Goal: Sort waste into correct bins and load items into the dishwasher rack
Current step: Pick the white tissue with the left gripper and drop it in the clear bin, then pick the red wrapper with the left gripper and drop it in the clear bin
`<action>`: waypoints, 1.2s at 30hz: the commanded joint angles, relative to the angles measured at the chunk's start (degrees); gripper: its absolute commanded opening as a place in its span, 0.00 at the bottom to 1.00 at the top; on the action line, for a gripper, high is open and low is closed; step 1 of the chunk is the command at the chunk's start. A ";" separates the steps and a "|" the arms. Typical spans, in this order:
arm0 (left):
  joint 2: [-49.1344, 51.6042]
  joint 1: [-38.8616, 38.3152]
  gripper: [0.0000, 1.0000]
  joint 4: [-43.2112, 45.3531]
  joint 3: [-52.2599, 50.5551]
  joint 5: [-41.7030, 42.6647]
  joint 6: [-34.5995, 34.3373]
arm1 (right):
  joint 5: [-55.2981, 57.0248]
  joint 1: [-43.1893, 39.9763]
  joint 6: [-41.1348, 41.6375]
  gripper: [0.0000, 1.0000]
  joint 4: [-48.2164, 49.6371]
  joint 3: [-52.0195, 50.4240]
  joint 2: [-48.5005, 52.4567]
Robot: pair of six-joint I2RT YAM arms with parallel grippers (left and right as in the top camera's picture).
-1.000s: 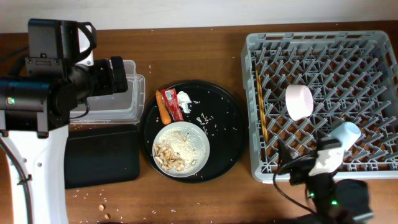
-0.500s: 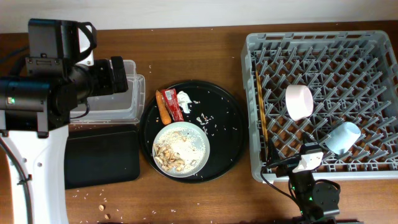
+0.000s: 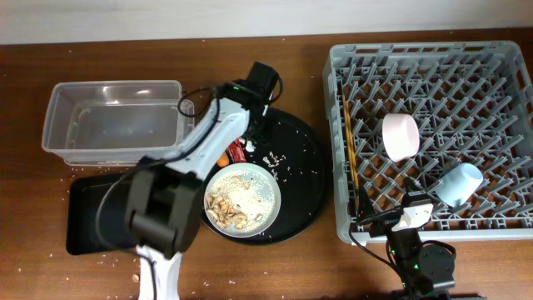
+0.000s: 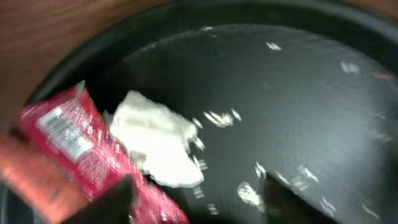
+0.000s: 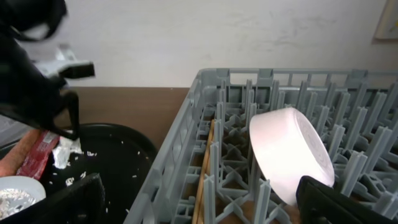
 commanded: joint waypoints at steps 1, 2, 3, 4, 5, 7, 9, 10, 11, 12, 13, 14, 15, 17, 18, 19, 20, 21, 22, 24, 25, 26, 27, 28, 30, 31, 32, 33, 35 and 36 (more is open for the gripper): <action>4.90 0.42 0.55 2.29 0.07 -5.09 -1.33 | -0.48 -0.44 0.28 0.98 0.02 -0.46 -0.26; 5.53 0.35 0.52 4.28 0.07 -5.62 -1.31 | -0.48 -0.44 0.26 0.98 0.02 -0.46 -0.26; 5.55 0.35 0.32 4.57 0.07 -5.64 -1.31 | -0.48 -0.44 0.28 0.98 0.02 -0.46 -0.26; 5.49 0.37 0.05 3.98 0.57 -5.62 -1.29 | -0.48 -0.44 0.28 0.98 0.02 -0.46 -0.26; 5.16 0.37 0.00 0.98 3.43 -4.98 -1.31 | -0.48 -0.44 0.26 0.98 0.02 -0.46 -0.26; 1.92 0.37 0.00 -8.72 12.79 -3.72 -1.31 | -0.48 -0.44 0.26 0.98 0.02 -0.46 -0.26; -4.11 2.84 0.00 -18.80 19.08 -8.04 -4.35 | -0.48 -0.44 0.28 0.98 0.02 -0.46 -0.26; -6.47 5.90 0.00 -21.66 19.08 -9.44 -6.36 | -0.48 -0.44 0.26 0.98 0.02 -0.46 -0.26; -7.13 10.45 0.00 -24.11 19.08 -10.40 -8.83 | -0.48 -0.44 0.28 0.98 0.02 -0.46 -0.26; -6.95 15.63 0.00 -24.59 18.73 -10.32 -10.01 | -0.48 -0.44 0.28 0.98 0.02 -0.46 -0.26; -6.93 20.04 0.00 -24.41 18.45 -10.29 -11.85 | -0.48 -0.44 0.26 0.98 0.02 -0.46 -0.26; -6.88 23.54 0.00 -23.67 18.45 -9.31 -12.13 | -0.48 -0.44 0.28 0.98 0.02 -0.46 -0.26; -6.78 26.23 0.02 -22.71 18.45 -6.64 -12.04 | -0.48 -0.44 0.28 0.98 0.02 -0.46 -0.26; -6.29 28.89 0.41 -21.81 18.43 -4.22 -9.70 | -0.48 -0.44 0.26 0.98 0.02 -0.46 -0.26; -6.32 28.68 0.87 -19.65 18.49 -2.47 -4.96 | -0.48 -0.44 0.26 0.98 0.02 -0.46 -0.26; -6.45 28.00 0.99 -19.74 19.17 -0.85 -4.20 | -0.48 -0.44 0.26 0.98 0.02 -0.46 -0.26; -6.47 27.30 0.98 -20.83 19.15 -0.57 -4.22 | -0.48 -0.44 0.28 0.98 0.02 -0.46 -0.26; -6.45 26.36 0.95 -21.33 18.95 -0.37 -4.17 | -0.48 -0.44 0.28 0.98 0.02 -0.46 -0.26; -6.32 23.82 0.89 -21.73 18.36 0.28 -2.86 | -0.48 -0.44 0.28 0.98 0.02 -0.46 -0.26; -5.97 14.75 0.77 -19.08 12.02 -1.70 -2.08 | -0.48 -0.44 0.28 0.98 0.02 -0.46 -0.26; -5.97 9.92 0.68 -14.23 5.68 -4.90 -2.10 | -0.48 -0.44 0.26 0.98 0.02 -0.46 -0.26; -5.97 7.10 0.66 -9.49 0.31 -5.86 -2.12 | -0.48 -0.44 0.28 0.98 0.02 -0.46 -0.26; -5.97 5.18 0.64 -4.83 -4.48 -5.84 -2.62 | -0.48 -0.44 0.26 0.98 0.02 -0.46 -0.26; -5.97 3.30 0.64 1.70 -10.34 -5.75 -3.67 | -0.48 -0.44 0.28 0.98 0.02 -0.46 -0.26; -5.97 2.69 0.64 8.76 -15.69 -5.99 -3.98 | -0.48 -0.44 0.28 0.98 0.02 -0.46 -0.26; -5.97 2.99 0.64 10.51 -16.65 -6.47 -5.35 | -0.48 -0.44 0.28 0.98 0.02 -0.46 -0.26; -5.73 3.30 0.64 14.36 -18.12 -5.75 -5.84 | -0.48 -0.44 0.28 0.98 0.02 -0.46 -0.26; -5.14 3.34 0.64 16.44 -18.80 -4.39 -5.84 | -0.48 -0.44 0.26 0.98 0.02 -0.46 -0.26; -2.80 3.34 0.49 17.86 -18.91 -1.64 -5.84 | -0.48 -0.44 0.26 0.98 0.02 -0.46 -0.26; -2.80 3.34 0.29 17.97 -18.51 -1.18 -5.81 | -0.48 -0.44 0.28 0.98 0.02 -0.46 -0.26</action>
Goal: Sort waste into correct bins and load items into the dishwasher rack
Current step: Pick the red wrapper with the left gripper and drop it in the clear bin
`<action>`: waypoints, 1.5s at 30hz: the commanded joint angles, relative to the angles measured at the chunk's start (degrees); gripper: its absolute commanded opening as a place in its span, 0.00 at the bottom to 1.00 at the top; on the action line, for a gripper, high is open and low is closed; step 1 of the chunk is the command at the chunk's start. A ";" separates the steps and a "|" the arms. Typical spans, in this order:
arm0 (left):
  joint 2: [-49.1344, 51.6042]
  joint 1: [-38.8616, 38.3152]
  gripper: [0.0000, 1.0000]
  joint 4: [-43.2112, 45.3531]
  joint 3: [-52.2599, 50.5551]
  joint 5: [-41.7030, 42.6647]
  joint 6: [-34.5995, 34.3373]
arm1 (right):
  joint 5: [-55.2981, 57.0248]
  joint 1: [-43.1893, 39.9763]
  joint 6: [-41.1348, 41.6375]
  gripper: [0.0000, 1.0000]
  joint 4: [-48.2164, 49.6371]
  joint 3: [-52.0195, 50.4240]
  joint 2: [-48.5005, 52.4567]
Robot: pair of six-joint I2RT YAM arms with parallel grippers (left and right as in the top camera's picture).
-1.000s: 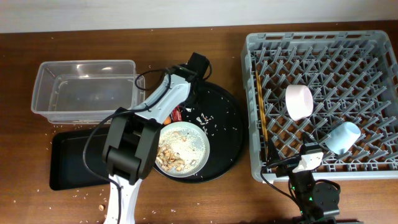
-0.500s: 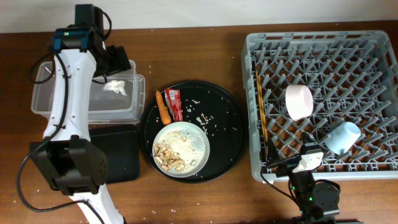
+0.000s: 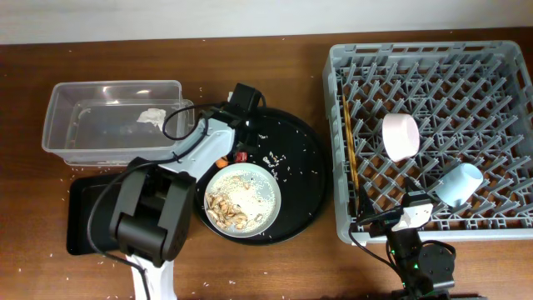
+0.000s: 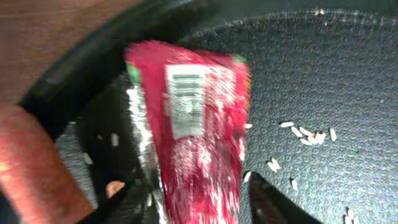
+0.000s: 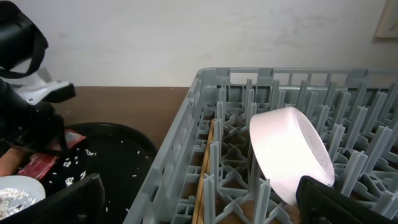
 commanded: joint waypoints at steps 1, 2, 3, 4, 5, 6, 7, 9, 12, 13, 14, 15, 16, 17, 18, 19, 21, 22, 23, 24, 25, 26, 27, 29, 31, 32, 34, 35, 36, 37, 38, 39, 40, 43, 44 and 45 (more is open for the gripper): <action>1.70 0.35 0.09 -1.62 1.51 2.47 -0.46 | -0.48 -0.44 0.26 0.98 0.02 -0.42 -0.37; 0.72 0.35 0.00 -4.28 4.04 2.43 -0.46 | -0.48 -0.44 0.28 0.98 0.02 -0.42 -0.37; -1.14 0.39 0.00 -7.30 7.19 2.19 -0.46 | -0.48 -0.44 0.28 0.98 0.02 -0.42 -0.37; -4.15 1.01 0.00 -10.47 10.71 2.05 -0.46 | -0.48 -0.44 0.28 0.98 0.02 -0.42 -0.37; -7.52 2.38 0.00 -12.81 13.18 1.86 -0.46 | -0.48 -0.44 0.26 0.98 0.02 -0.42 -0.37; -13.18 5.97 0.00 -16.92 15.19 -0.35 -0.48 | -0.48 -0.44 0.28 0.98 0.02 -0.42 -0.37; -16.02 8.98 0.00 -19.12 15.17 -2.82 -0.48 | -0.48 -0.44 0.28 0.98 0.02 -0.42 -0.37; -17.44 18.75 0.00 -22.67 14.91 -4.17 -2.10 | -0.48 -0.44 0.26 0.98 0.02 -0.42 -0.37; -8.79 27.45 0.50 -18.88 11.89 -3.06 -2.82 | -0.48 -0.44 0.28 0.98 0.02 -0.42 -0.37; -7.67 28.02 0.67 -18.16 11.89 -2.69 -2.82 | -0.48 -0.44 0.28 0.98 0.02 -0.42 -0.37; -8.13 28.28 0.73 -18.51 12.50 -1.05 -2.80 | -0.48 -0.44 0.26 0.98 0.02 -0.42 -0.37; -9.25 28.22 0.79 -21.20 14.60 1.29 -2.80 | -0.48 -0.44 0.28 0.98 0.02 -0.42 -0.37; -11.32 27.54 0.80 -25.33 16.72 5.07 -1.95 | -0.48 -0.44 0.28 0.98 0.02 -0.42 -0.37; -13.90 25.33 0.80 -28.33 16.96 7.45 0.50 | -0.48 -0.44 0.28 0.98 0.02 -0.42 -0.37; -14.43 22.56 0.75 -30.38 16.96 7.45 2.01 | -0.48 -0.44 0.28 0.98 0.02 -0.42 -0.37; -14.23 19.43 0.69 -31.82 16.44 7.17 2.86 | -0.48 -0.44 0.26 0.98 0.02 -0.42 -0.37; -14.16 11.69 0.59 -28.00 9.31 3.65 2.64 | -0.48 -0.44 0.26 0.98 0.02 -0.42 -0.37; -14.10 8.20 0.60 -20.85 1.70 3.13 0.02 | -0.48 -0.44 0.26 0.98 0.02 -0.42 -0.37; -14.10 7.43 0.59 -16.20 -2.64 3.15 -1.95 | -0.48 -0.44 0.26 0.98 0.02 -0.42 -0.37; -14.10 7.34 0.59 -9.66 -7.58 3.45 -2.99 | -0.48 -0.44 0.28 0.98 0.02 -0.42 -0.37; -13.90 7.37 0.59 -5.35 -10.16 3.34 -2.99 | -0.48 -0.44 0.28 0.98 0.02 -0.42 -0.37; -12.90 7.37 0.59 -0.02 -13.05 3.34 -3.04 | -0.48 -0.44 0.28 0.98 0.02 -0.42 -0.37; -11.72 7.37 0.60 2.14 -14.16 3.34 -3.04 | -0.48 -0.44 0.28 0.98 0.02 -0.42 -0.37; -8.94 7.39 0.59 3.61 -14.32 3.34 -3.04 | -0.48 -0.44 0.28 0.98 0.02 -0.42 -0.37; -6.73 7.39 0.53 5.46 -14.29 3.78 -3.04 | -0.48 -0.44 0.28 0.98 0.02 -0.42 -0.37; -7.08 7.39 0.47 5.35 -13.55 3.78 -3.02 | -0.48 -0.44 0.28 0.98 0.02 -0.42 -0.37; -8.96 7.50 0.36 1.36 -7.85 3.76 -3.02 | -0.48 -0.44 0.28 0.98 0.02 -0.42 -0.37; -10.36 7.50 0.29 -0.83 -4.61 3.74 -2.82 | -0.48 -0.44 0.28 0.98 0.02 -0.42 -0.37; -11.82 7.48 0.21 -3.23 -1.33 3.48 -2.80 | -0.48 -0.44 0.28 0.98 0.02 -0.42 -0.37; -13.64 7.48 0.18 -6.49 1.88 3.32 -2.80 | -0.48 -0.44 0.28 0.98 0.02 -0.42 -0.37; -15.34 7.48 0.18 -9.75 4.00 3.34 -2.82 | -0.48 -0.44 0.28 0.98 0.02 -0.42 -0.37; -17.27 7.48 0.18 -11.50 4.66 3.30 -2.82 | -0.48 -0.44 0.26 0.98 0.02 -0.42 -0.37; -17.09 7.48 0.31 -12.33 4.35 3.04 -2.80 | -0.48 -0.44 0.28 0.98 0.02 -0.42 -0.37; -11.06 7.48 0.48 -10.19 -1.49 -1.01 -1.62 | -0.48 -0.44 0.26 0.98 0.02 -0.42 -0.37; -7.26 7.41 0.48 -9.68 -2.01 -0.94 -0.20 | -0.48 -0.44 0.28 0.98 0.02 -0.42 -0.37; -3.13 7.32 0.52 -8.74 -2.01 -0.96 -0.20 | -0.48 -0.44 0.28 0.98 0.02 -0.42 -0.37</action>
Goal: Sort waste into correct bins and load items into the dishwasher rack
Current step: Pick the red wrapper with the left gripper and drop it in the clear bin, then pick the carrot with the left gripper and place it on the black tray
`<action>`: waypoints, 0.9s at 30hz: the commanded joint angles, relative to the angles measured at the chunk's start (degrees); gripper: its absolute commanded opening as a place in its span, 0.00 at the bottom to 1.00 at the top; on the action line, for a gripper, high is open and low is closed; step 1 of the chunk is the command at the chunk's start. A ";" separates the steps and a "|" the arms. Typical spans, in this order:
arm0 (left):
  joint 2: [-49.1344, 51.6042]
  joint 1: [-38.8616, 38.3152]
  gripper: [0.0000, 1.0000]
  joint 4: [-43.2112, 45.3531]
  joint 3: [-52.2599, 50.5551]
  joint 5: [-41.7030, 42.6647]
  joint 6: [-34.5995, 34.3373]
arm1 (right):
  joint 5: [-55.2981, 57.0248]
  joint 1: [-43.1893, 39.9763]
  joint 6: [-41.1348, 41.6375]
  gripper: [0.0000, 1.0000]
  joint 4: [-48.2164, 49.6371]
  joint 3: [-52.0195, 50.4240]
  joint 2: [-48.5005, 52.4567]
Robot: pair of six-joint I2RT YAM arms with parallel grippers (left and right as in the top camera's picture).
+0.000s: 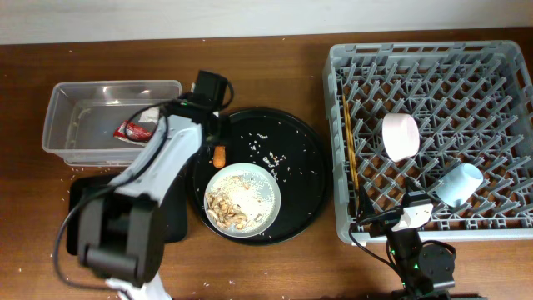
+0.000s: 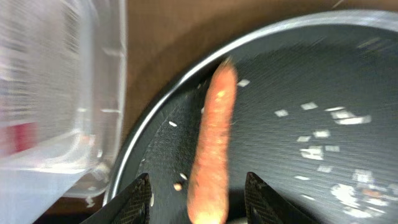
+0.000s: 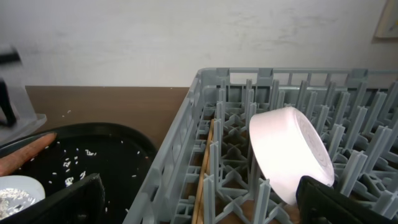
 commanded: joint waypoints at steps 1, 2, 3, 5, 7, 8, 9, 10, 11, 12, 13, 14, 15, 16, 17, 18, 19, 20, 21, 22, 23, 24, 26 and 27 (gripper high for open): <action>10.58 0.22 0.57 2.45 -1.33 -0.90 1.88 | -0.48 -0.39 0.26 0.98 0.00 -0.42 -0.37; 12.15 0.26 0.57 2.86 -1.33 -0.11 2.38 | -0.48 -0.39 0.28 0.98 0.00 -0.42 -0.37; 14.36 0.20 0.57 3.56 -1.33 2.49 4.22 | -0.48 -0.39 0.28 0.98 0.00 -0.42 -0.37; 15.28 0.20 0.43 3.23 -1.29 3.08 4.20 | -0.48 -0.39 0.26 0.98 0.00 -0.42 -0.37; 14.95 0.33 0.18 1.31 -0.24 3.54 4.17 | -0.48 -0.39 0.28 0.98 0.00 -0.42 -0.37; 13.94 0.35 0.13 -0.50 1.11 3.54 4.17 | -0.48 -0.39 0.26 0.98 0.00 -0.42 -0.37; 12.39 0.35 0.04 -2.40 2.47 3.52 4.17 | -0.48 -0.39 0.26 0.98 0.00 -0.42 -0.37; 9.44 0.37 0.04 -4.37 3.80 3.48 4.17 | -0.48 -0.39 0.28 0.98 0.00 -0.42 -0.37; 7.34 0.35 0.04 -5.73 4.57 3.30 4.17 | -0.48 -0.39 0.26 0.98 0.00 -0.42 -0.37; 4.92 0.37 0.04 -7.21 5.31 3.06 4.17 | -0.48 -0.39 0.28 0.98 0.00 -0.42 -0.37; 0.90 0.39 0.04 -9.09 5.86 2.84 4.17 | -0.48 -0.39 0.26 0.98 0.00 -0.42 -0.37; -1.92 0.81 0.04 -10.71 5.86 2.84 3.89 | -0.48 -0.39 0.28 0.98 0.00 -0.42 -0.37; -5.38 1.88 0.04 -14.36 5.86 2.86 3.61 | -0.48 -0.39 0.28 0.98 0.00 -0.42 -0.37; -7.82 3.13 0.04 -19.34 5.84 1.33 0.55 | -0.48 -0.39 0.26 0.98 0.00 -0.42 -0.37; -9.62 5.60 0.04 -28.00 5.70 -1.79 -6.45 | -0.48 -0.39 0.26 0.98 0.00 -0.42 -0.37; -10.03 7.82 0.04 -35.08 4.59 -4.55 -13.05 | -0.48 -0.39 0.28 0.98 0.00 -0.42 -0.37; -10.03 9.31 0.04 -36.39 2.45 -5.57 -15.45 | -0.48 -0.39 0.26 0.98 0.00 -0.42 -0.37; -10.03 11.82 0.01 -35.91 -2.12 -5.55 -18.45 | -0.48 -0.39 0.28 0.98 0.00 -0.42 -0.37; -10.03 14.71 0.00 -33.27 -7.21 -5.51 -20.90 | -0.48 -0.39 0.26 0.98 0.00 -0.42 -0.37; -10.03 19.06 0.01 -27.17 -13.16 -2.64 -21.05 | -0.48 -0.39 0.28 0.98 0.00 -0.42 -0.37; -10.03 21.46 0.01 -23.10 -15.45 -0.13 -21.05 | -0.48 -0.39 0.28 0.98 0.00 -0.42 -0.37; -10.03 24.09 0.25 -19.34 -16.92 3.69 -21.03 | -0.48 -0.39 0.28 0.98 0.00 -0.42 -0.37; -10.54 25.77 0.69 -18.40 -16.31 8.02 -20.98 | -0.48 -0.39 0.26 0.98 0.00 -0.42 -0.37; -12.07 25.46 0.79 -18.84 -15.04 8.96 -19.93 | -0.48 -0.39 0.26 0.98 0.00 -0.42 -0.37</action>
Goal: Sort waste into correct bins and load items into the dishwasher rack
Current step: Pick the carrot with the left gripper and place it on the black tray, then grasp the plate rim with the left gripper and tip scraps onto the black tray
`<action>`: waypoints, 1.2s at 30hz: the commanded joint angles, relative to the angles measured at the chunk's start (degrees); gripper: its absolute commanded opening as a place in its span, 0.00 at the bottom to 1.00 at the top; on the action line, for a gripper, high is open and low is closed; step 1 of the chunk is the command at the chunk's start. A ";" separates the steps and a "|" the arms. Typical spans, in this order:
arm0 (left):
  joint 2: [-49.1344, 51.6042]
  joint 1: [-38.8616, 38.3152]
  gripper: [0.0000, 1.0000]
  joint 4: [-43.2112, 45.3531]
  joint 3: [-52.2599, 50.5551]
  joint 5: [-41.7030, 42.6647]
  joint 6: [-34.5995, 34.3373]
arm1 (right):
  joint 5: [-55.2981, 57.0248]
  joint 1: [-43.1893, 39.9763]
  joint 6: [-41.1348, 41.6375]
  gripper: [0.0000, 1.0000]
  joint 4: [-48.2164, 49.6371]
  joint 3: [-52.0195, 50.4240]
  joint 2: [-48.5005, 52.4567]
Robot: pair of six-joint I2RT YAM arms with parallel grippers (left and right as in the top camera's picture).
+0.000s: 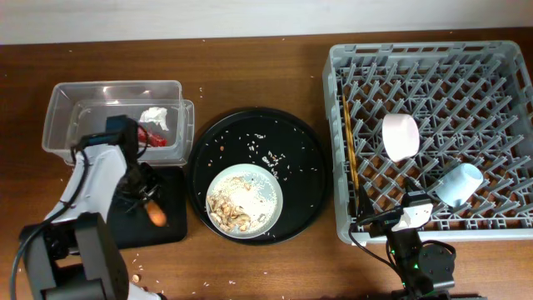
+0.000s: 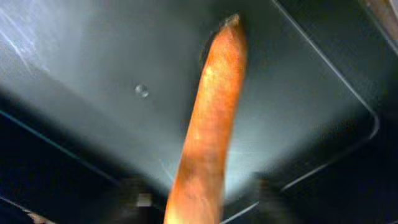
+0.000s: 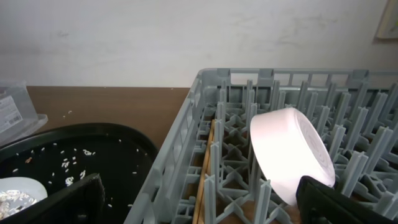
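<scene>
An orange carrot sits between the fingers of my left gripper, low over the black bin. Overhead, the carrot shows at the right side of that black bin. The clear bin holds a white tissue and a red wrapper. A white plate of food scraps rests on the round black tray. My right gripper is open at the near edge of the grey rack.
The rack holds a pink bowl, a light blue cup and chopsticks along its left side. Rice grains are scattered on the tray and on the table around the bins.
My left gripper was open around the carrot on the round tray. It now has the carrot over the black bin at the lower left. The right arm has not moved.
First my left gripper was at the tissue and wrapper on the tray, with the clear bin empty. Then the tissue lay in the clear bin and the gripper was at the wrapper. Later the wrapper lay in the clear bin too. Now the carrot is off the tray.
</scene>
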 commanded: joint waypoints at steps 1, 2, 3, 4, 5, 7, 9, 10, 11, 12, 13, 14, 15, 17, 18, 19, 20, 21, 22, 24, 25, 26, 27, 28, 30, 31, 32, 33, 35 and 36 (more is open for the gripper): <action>-4.09 -0.68 0.87 -1.20 2.49 5.09 0.63 | -0.35 -0.39 0.26 0.98 0.00 -0.42 -0.33; -7.63 -2.45 0.99 -1.40 3.69 5.05 2.89 | -0.35 -0.39 0.26 0.98 0.00 -0.42 -0.33; -11.67 -5.05 0.99 -1.18 4.39 5.03 3.10 | -0.35 -0.39 0.26 0.98 0.00 -0.42 -0.33; -14.62 -8.59 0.96 0.24 4.46 5.07 5.40 | -0.35 -0.39 0.24 0.98 0.00 -0.42 -0.33; -16.35 -15.50 0.91 2.99 4.46 5.07 9.44 | -0.35 -0.39 0.24 0.98 0.00 -0.42 -0.33; -13.70 -32.52 0.72 9.77 4.44 3.15 18.23 | -0.35 -0.39 0.24 0.98 0.00 -0.42 -0.33; -7.93 -44.15 0.70 13.79 4.44 -0.24 22.51 | -0.35 -0.39 0.26 0.98 0.00 -0.42 -0.33; -4.04 -49.31 0.69 15.19 4.55 -1.14 25.00 | -0.35 -0.39 0.24 0.98 0.00 -0.42 -0.33; -1.07 -52.59 0.68 15.30 5.03 -2.73 26.51 | -0.35 -0.39 0.24 0.98 0.00 -0.42 -0.33; 2.08 -55.63 0.68 15.30 5.55 -5.11 27.39 | -0.35 -0.39 0.24 0.98 0.00 -0.42 -0.33; 4.42 -57.77 0.65 15.65 5.79 -5.77 27.39 | -0.35 -0.39 0.26 0.98 0.00 -0.42 -0.33; 6.36 -59.39 0.61 16.68 5.79 -5.77 27.41 | -0.35 -0.39 0.24 0.98 0.00 -0.42 -0.33; 7.67 -60.13 0.57 17.51 5.79 -5.73 28.96 | -0.35 -0.39 0.26 0.98 0.00 -0.42 -0.33; 8.33 -60.37 0.47 17.77 5.79 -5.62 33.16 | -0.35 -0.39 0.26 0.98 0.00 -0.42 -0.33; 8.48 -60.37 0.42 18.14 5.77 -6.45 36.06 | -0.35 -0.39 0.26 0.98 0.00 -0.42 -0.33; 9.11 -60.37 0.41 18.80 5.77 -7.72 36.39 | -0.35 -0.39 0.26 0.98 0.00 -0.42 -0.33; 10.95 -60.37 0.40 19.28 5.77 -7.78 37.70 | -0.35 -0.39 0.24 0.98 0.00 -0.42 -0.33; 12.17 -60.37 0.40 19.32 5.77 -8.85 38.27 | -0.35 -0.39 0.24 0.98 0.00 -0.42 -0.33; 13.00 -60.37 0.36 19.39 5.77 -9.90 38.91 | -0.35 -0.39 0.24 0.98 0.00 -0.42 -0.33; 13.53 -60.37 0.24 19.63 5.77 -10.08 38.95 | -0.35 -0.39 0.26 0.98 0.00 -0.42 -0.33; 13.53 -60.37 0.16 19.85 5.77 -10.10 39.45 | -0.35 -0.39 0.26 0.98 0.00 -0.42 -0.33; 13.53 -60.30 0.01 21.07 5.79 -11.30 40.15 | -0.35 -0.39 0.26 0.98 0.00 -0.42 -0.33; 13.53 -60.26 0.01 22.21 5.79 -12.81 40.17 | -0.35 -0.39 0.26 0.98 0.00 -0.42 -0.33; 13.53 -60.28 0.01 22.82 6.38 -14.82 40.19 | -0.35 -0.39 0.24 0.98 0.00 -0.42 -0.33; 13.51 -60.26 0.01 22.51 8.68 -16.72 40.37 | -0.35 -0.39 0.26 0.98 0.00 -0.42 -0.33; 13.51 -60.26 0.01 21.81 10.62 -17.22 40.35 | -0.35 -0.39 0.24 0.98 0.00 -0.42 -0.33; 13.51 -60.26 0.01 19.15 14.27 -19.04 38.73 | -0.35 -0.39 0.26 0.98 0.00 -0.42 -0.33; 13.51 -60.26 0.01 16.17 17.84 -19.87 38.16 | -0.35 -0.39 0.26 0.98 0.00 -0.42 -0.33; 13.51 -60.26 0.01 11.69 23.02 -20.83 38.16 | -0.35 -0.39 0.26 0.98 0.00 -0.42 -0.33; 13.51 -60.28 0.01 7.82 26.45 -23.32 36.57 | -0.35 -0.39 0.26 0.98 0.00 -0.42 -0.33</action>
